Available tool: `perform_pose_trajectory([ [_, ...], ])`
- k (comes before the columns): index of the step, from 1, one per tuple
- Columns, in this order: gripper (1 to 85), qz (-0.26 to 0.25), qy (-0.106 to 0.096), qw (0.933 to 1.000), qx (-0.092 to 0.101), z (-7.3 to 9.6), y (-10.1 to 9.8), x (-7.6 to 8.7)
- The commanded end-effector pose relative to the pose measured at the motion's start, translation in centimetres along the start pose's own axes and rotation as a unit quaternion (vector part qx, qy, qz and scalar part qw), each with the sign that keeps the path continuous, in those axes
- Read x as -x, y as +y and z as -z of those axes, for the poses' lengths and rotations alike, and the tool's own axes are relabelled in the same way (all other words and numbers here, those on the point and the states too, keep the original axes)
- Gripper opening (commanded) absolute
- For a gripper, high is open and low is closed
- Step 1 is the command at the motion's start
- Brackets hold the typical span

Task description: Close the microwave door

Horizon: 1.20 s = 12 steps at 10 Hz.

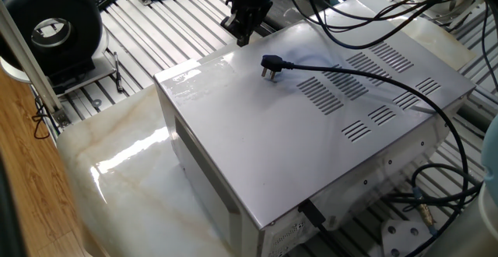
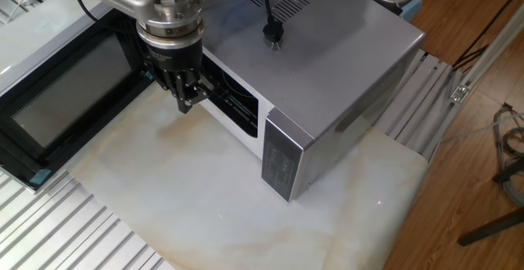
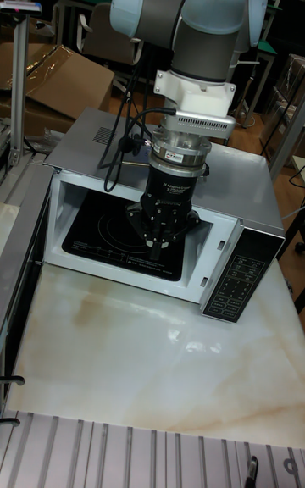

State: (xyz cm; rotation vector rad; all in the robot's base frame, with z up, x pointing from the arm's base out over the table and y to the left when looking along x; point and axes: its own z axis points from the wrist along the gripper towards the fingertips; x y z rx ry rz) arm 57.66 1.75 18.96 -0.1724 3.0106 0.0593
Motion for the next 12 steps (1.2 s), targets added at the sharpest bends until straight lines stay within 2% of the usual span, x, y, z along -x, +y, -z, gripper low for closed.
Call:
perform_pose_trajectory([
  [1, 1.0, -0.001, -0.002, 1.0000, 0.005, 0.14, 0.22, 0.10],
  [8, 1.0, -0.012, -0.005, 0.9999, 0.006, 0.17, 0.25, 0.28],
  [12, 1.0, 0.000, -0.004, 1.0000, 0.004, 0.05, 0.06, 0.10],
])
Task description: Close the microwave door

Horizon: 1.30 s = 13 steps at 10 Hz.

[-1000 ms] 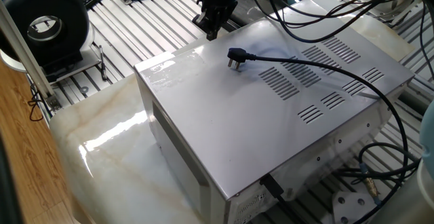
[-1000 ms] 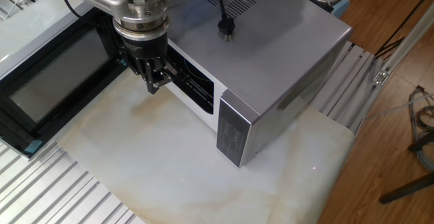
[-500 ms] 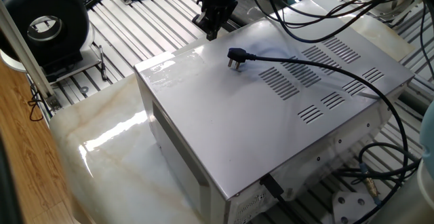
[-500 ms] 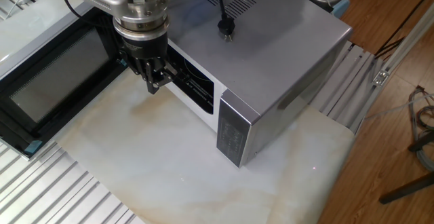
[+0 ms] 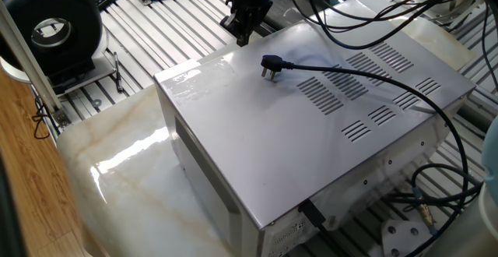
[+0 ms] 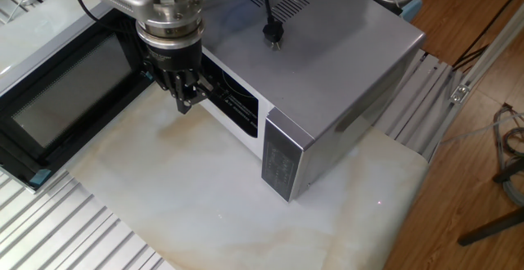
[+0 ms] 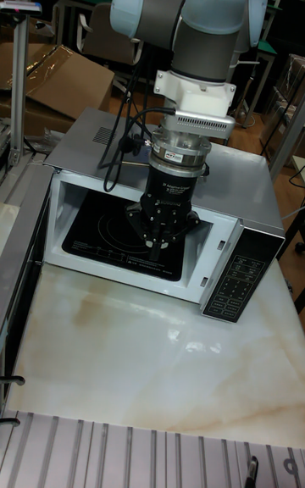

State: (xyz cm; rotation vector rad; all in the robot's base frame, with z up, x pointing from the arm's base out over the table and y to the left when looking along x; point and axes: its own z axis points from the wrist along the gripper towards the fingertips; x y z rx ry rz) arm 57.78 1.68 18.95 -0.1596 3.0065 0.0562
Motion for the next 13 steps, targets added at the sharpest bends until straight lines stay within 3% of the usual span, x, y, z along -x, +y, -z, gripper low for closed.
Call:
perform_pose_trajectory([
  [1, 1.0, 0.006, -0.002, 1.0000, 0.006, 0.1, 0.1, 0.0],
  [9, 1.0, -0.003, 0.001, 1.0000, 0.004, -0.1, 0.2, 0.2],
  [11, 1.0, -0.003, 0.010, 0.9999, -0.008, 0.2, 0.1, 0.2],
  [13, 1.0, -0.017, 0.028, 0.9983, -0.049, 0.9, 0.2, 0.2],
])
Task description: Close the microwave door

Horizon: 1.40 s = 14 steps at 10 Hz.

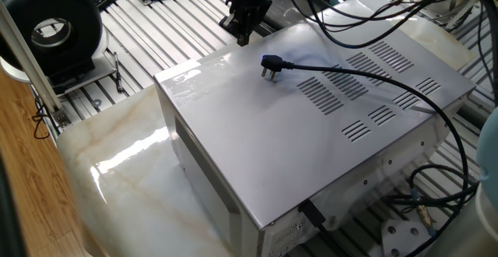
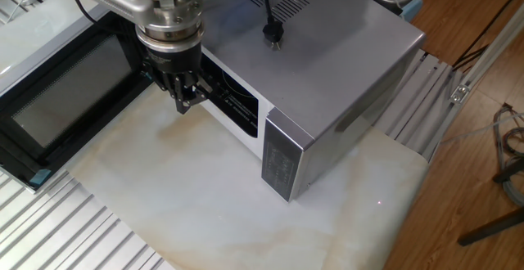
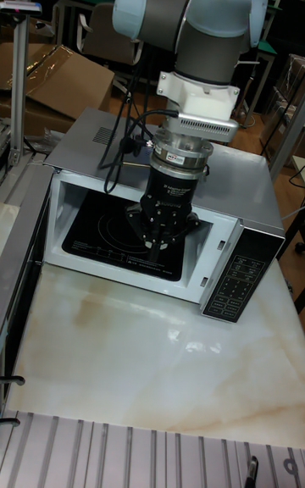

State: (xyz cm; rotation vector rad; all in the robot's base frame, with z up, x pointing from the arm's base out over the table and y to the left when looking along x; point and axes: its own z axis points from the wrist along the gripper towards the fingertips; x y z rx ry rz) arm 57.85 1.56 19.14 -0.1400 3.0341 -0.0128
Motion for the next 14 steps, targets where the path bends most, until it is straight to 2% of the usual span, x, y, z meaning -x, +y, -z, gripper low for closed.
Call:
perform_pose_trajectory([
  [1, 1.0, -0.022, 0.017, 0.9990, -0.035, 0.9, 0.8, 0.2],
  [2, 1.0, -0.023, 0.024, 0.9981, -0.053, 1.2, 0.4, 0.2],
  [3, 1.0, -0.036, 0.023, 0.9990, -0.015, 1.0, 1.6, 0.0],
  [4, 1.0, -0.034, 0.019, 0.9992, 0.013, 0.8, 1.7, 0.0],
  [5, 1.0, -0.030, 0.017, 0.9991, 0.024, 0.7, 1.6, -0.1],
  [6, 1.0, -0.020, 0.002, 0.9990, 0.039, 0.2, 1.4, -0.1],
  [8, 1.0, 0.003, 0.001, 0.9990, 0.045, 0.0, 0.7, -1.1],
  [10, 1.0, -0.009, 0.023, 0.9992, 0.030, 1.3, 1.6, -2.4],
  [11, 1.0, -0.017, 0.016, 0.9990, 0.037, 1.4, 2.7, -1.8],
  [13, 1.0, -0.043, 0.034, 0.9982, 0.023, 2.2, 5.9, 0.7],
  [14, 1.0, -0.028, 0.011, 0.9995, 0.014, 1.4, 6.5, 3.7],
])
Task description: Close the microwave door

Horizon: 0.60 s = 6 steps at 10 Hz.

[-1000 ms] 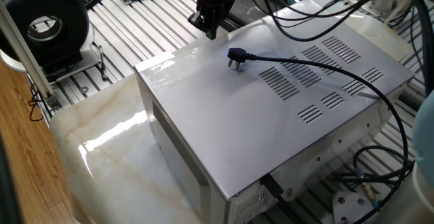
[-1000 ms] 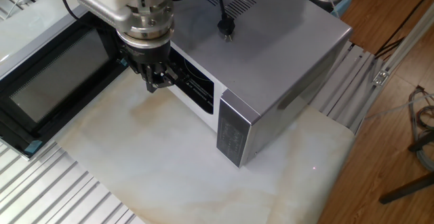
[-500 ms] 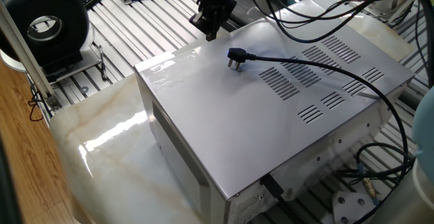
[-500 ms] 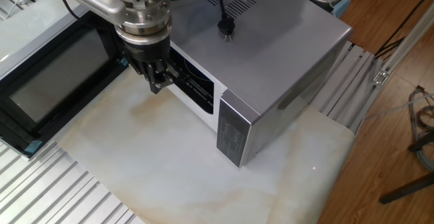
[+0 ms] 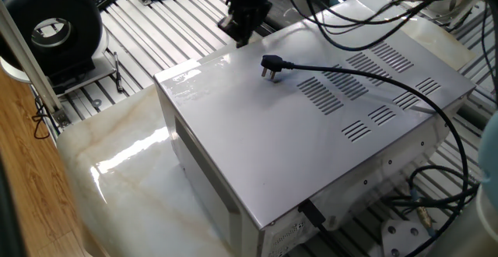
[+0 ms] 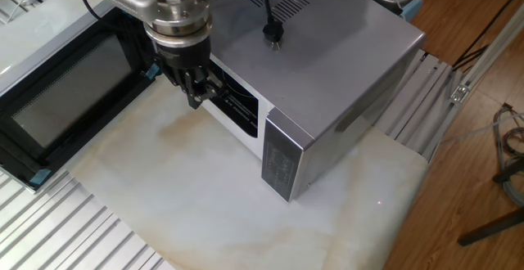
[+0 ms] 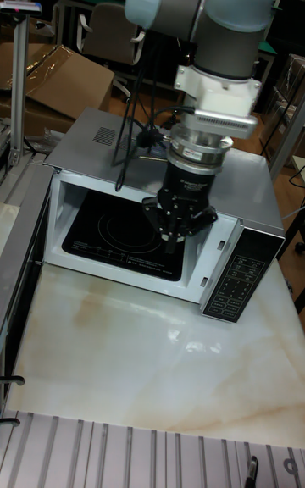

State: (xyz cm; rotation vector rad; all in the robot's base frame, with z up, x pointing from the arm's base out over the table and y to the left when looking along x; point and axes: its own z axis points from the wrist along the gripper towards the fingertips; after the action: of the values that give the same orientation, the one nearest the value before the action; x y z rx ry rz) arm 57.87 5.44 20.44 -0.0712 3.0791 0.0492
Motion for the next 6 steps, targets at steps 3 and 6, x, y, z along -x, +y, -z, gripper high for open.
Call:
perform_pose_trajectory([
  [3, 1.0, 0.059, -0.028, 0.9978, -0.003, -1.7, -0.5, 3.5],
  [6, 1.0, 0.072, 0.010, 0.9957, 0.057, 1.6, 0.3, -3.2],
])
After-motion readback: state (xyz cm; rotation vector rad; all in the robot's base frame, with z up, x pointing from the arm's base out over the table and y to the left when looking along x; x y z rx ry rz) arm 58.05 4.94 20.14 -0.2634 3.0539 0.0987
